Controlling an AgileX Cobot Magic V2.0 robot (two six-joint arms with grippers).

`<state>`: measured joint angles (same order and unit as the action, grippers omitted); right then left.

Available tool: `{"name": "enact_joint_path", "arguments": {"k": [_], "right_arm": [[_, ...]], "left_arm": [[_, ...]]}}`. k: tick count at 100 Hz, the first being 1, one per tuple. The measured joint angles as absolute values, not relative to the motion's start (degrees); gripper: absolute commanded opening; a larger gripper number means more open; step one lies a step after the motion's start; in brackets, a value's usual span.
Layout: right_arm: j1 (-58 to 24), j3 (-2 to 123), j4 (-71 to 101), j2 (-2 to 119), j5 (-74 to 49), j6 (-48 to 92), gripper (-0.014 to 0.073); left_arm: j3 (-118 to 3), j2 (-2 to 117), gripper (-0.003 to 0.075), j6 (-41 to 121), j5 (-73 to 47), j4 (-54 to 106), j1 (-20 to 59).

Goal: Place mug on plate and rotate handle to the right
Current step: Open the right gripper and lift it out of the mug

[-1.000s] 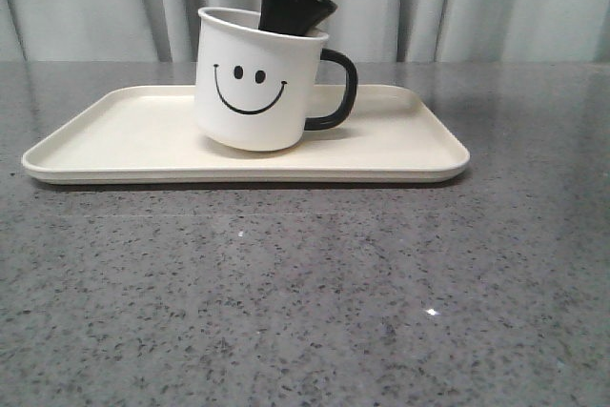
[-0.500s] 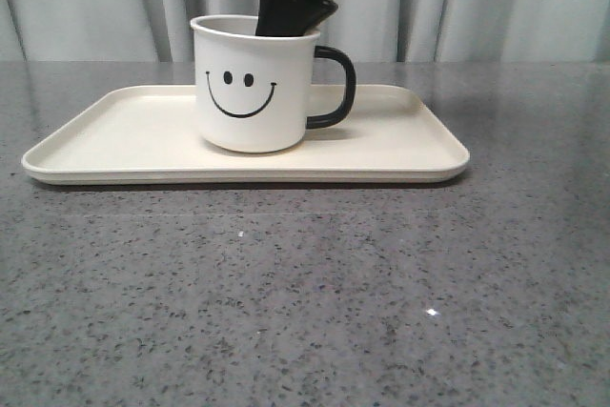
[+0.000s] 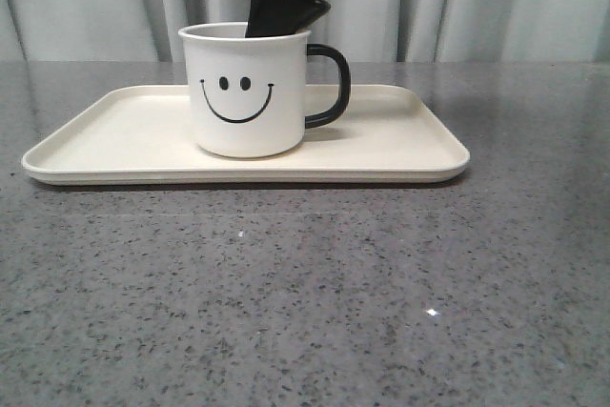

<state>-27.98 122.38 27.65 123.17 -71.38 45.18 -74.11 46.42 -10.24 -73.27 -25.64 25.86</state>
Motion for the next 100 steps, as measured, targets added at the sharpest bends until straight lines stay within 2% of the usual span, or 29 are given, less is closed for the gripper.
{"name": "enact_joint_path", "arguments": {"k": [30, 61, 100], "right_arm": [[-28.35, 122.86, 27.91, 123.17, -71.38, 45.18, 0.0179], [-28.35, 129.13, 28.27, 122.62, -71.38, 44.35, 0.0179], [-28.35, 130.88, 29.11, 113.73, -71.80, 42.20, 0.0179]], "left_arm": [[-74.11, 46.42, -0.0020, -10.24, -73.27, -25.12, 25.86], [-74.11, 46.42, -0.0020, -10.24, -73.27, -24.96, 25.86], [-74.11, 46.42, -0.0020, -10.24, -73.27, -24.96, 25.86]]}}
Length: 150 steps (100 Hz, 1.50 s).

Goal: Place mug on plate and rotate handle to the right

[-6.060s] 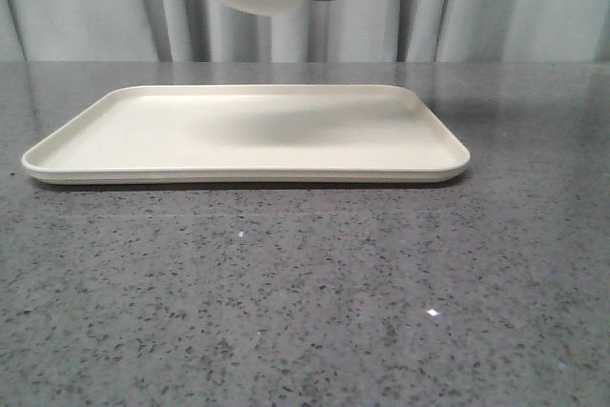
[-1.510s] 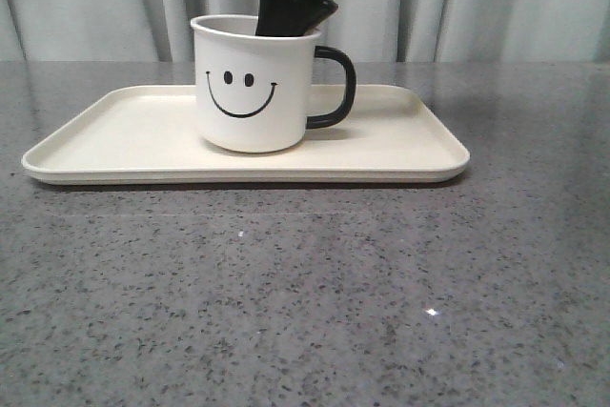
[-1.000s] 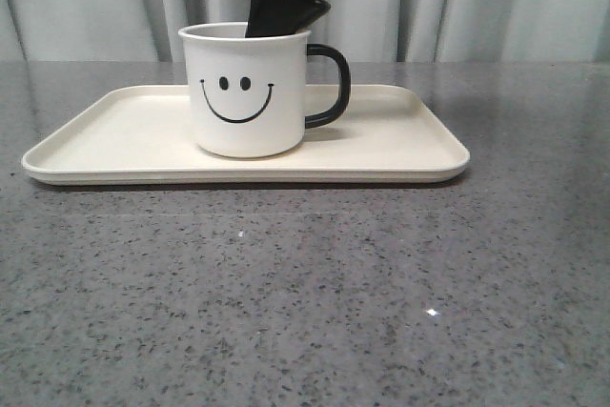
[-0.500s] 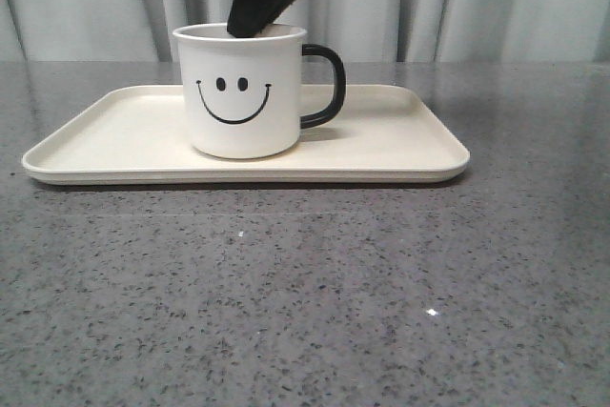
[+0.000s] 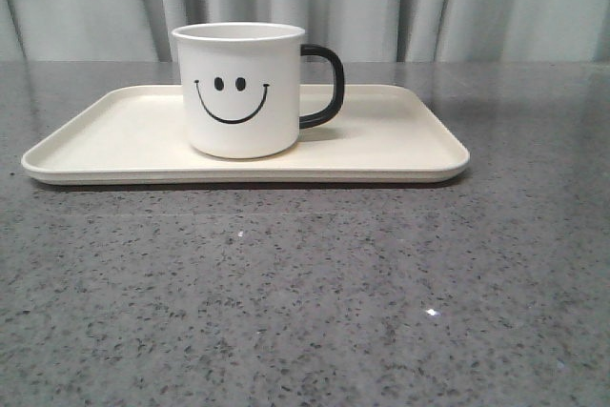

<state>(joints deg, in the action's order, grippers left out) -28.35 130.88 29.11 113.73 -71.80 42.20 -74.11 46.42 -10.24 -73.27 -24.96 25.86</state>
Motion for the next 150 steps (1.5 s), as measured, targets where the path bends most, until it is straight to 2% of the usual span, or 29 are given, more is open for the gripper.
{"name": "enact_joint_path", "arguments": {"k": [20, 42, 49, 70, 98, 119, 150], "right_arm": [[-27.18, 130.88, 29.23, 107.29, -72.31, 38.94, 0.0173], [-21.34, 130.97, 29.23, 96.48, -72.52, 33.68, 0.0167], [-18.85, 131.02, 29.23, 92.75, -72.30, 32.22, 0.0122], [-11.95, 131.54, 26.02, 82.93, -71.78, 28.78, -0.0115], [-9.26, 129.62, 13.94, 73.31, -69.39, 19.66, -0.0109], [-9.17, 115.38, 2.11, 62.18, -59.27, 10.83, -0.0109], [-9.17, 81.46, -8.79, 40.04, -48.06, -1.32, -0.0109]], "left_arm": [[-74.11, 46.42, -0.0020, -10.24, -73.27, -24.86, 25.86], [-74.11, 46.42, -0.0020, -10.24, -73.27, -24.86, 25.86], [-74.11, 46.42, -0.0020, -10.24, -73.27, -24.86, 25.86], [-74.11, 46.42, -0.0020, -10.24, -73.17, -24.86, 25.86], [-74.11, 46.42, -0.0020, -10.24, -72.61, -24.86, 25.86], [-74.11, 46.42, -0.0020, -10.24, -72.48, -24.75, 25.86], [-74.11, 46.42, -0.0020, -10.24, -70.48, -21.61, 25.86]]}}
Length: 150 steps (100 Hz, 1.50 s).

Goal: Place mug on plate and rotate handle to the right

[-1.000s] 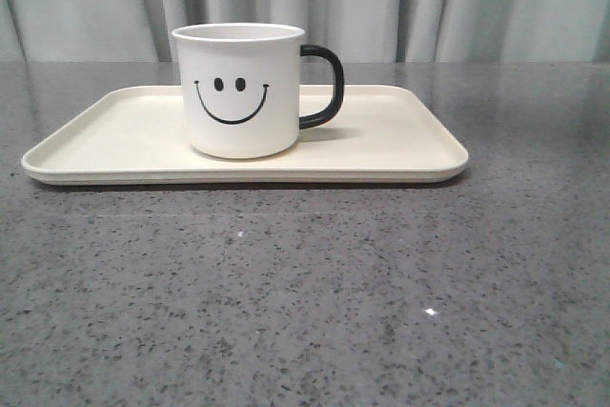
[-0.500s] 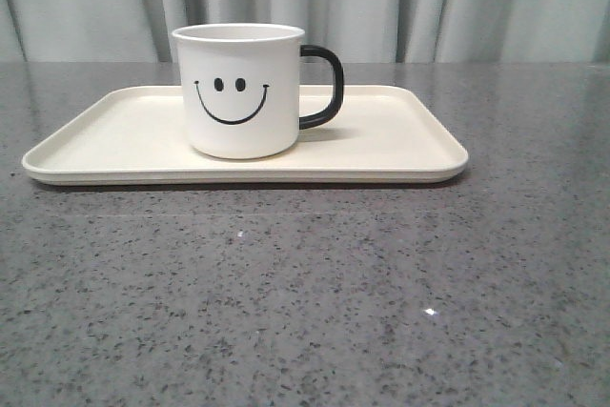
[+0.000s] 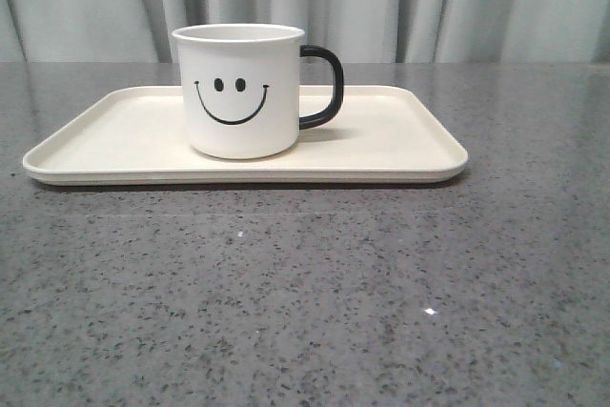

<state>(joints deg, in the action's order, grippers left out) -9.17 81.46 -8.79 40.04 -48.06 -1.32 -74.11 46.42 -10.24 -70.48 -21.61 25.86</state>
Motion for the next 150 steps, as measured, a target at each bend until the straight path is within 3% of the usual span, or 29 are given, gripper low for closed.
{"name": "enact_joint_path", "arguments": {"k": [21, 42, 79, 150], "right_arm": [[-9.13, 65.08, -13.64, 27.88, -47.34, -6.12, -0.0109], [-9.13, 57.38, -14.84, 21.51, -47.45, -6.60, -0.0109], [-9.13, 55.99, -14.84, 21.25, -48.99, -6.72, -0.0109], [-9.13, 55.99, -14.92, 21.25, -48.99, -6.72, -0.0109]], "left_arm": [[-74.01, 46.42, -0.0020, -10.24, -67.87, -18.31, 25.86], [-72.79, 46.42, -0.0020, -10.24, -64.16, -17.34, 25.86], [-72.42, 46.42, -0.0020, -10.24, -58.08, -15.08, 25.86], [-72.42, 46.42, -0.0020, -10.28, -57.97, -13.99, 25.86]]}}
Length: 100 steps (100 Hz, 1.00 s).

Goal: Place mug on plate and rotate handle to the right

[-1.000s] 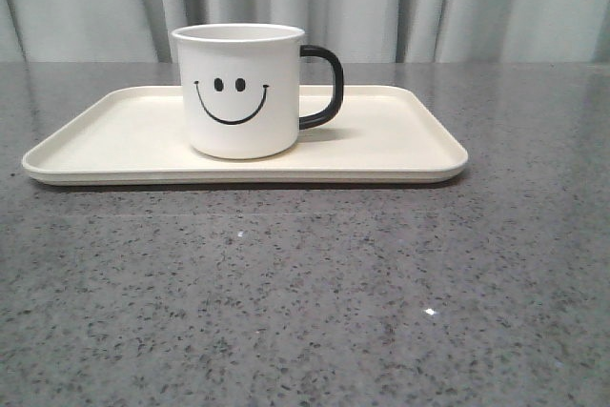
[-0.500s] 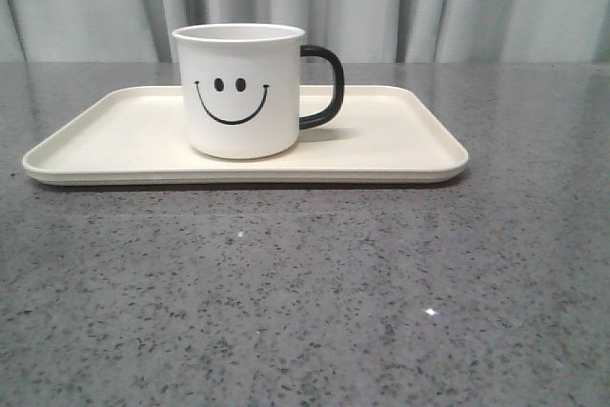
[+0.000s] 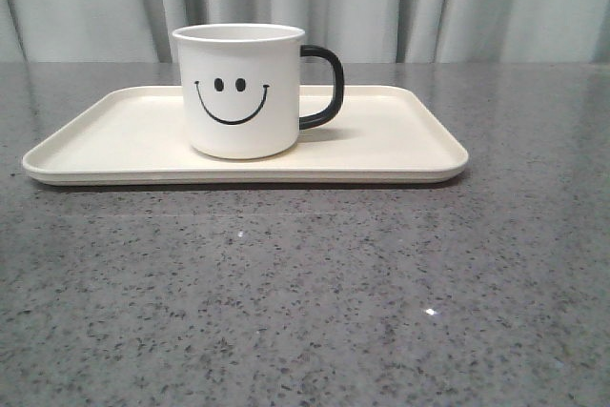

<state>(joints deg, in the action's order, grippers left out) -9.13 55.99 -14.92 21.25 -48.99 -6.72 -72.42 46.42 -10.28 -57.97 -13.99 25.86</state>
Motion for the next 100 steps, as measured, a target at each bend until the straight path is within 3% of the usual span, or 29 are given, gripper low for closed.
{"name": "enact_joint_path", "arguments": {"k": [14, 24, 47, 59, 76, 100], "right_arm": [[-9.13, 55.99, -14.92, 21.25, -48.99, -6.72, -0.0109], [-9.13, 55.99, -14.92, 21.25, -48.99, -6.72, -0.0109], [-9.13, 55.99, -14.92, 21.25, -48.99, -6.72, -0.0109], [-9.13, 55.99, -14.92, 21.25, -48.99, -6.72, -0.0109], [-9.13, 55.99, -14.92, 21.25, -48.99, -6.72, -0.0109], [-9.13, 55.99, -14.92, 21.25, -48.99, -6.72, -0.0109]], "left_arm": [[-70.43, 46.06, -0.0020, -10.28, -55.80, -14.80, 25.86], [-64.65, 43.87, -0.0020, -10.28, -47.29, -14.44, 24.39], [-38.89, 32.45, -0.0020, -10.28, -18.72, -10.20, 18.58], [-26.27, 24.49, -0.0020, -10.18, -9.41, -8.65, 15.70], [-14.14, 13.20, -0.0020, -10.18, -5.47, -7.15, 11.97], [-6.12, 3.13, -0.0020, -10.18, -5.19, -7.03, 9.99]]}}
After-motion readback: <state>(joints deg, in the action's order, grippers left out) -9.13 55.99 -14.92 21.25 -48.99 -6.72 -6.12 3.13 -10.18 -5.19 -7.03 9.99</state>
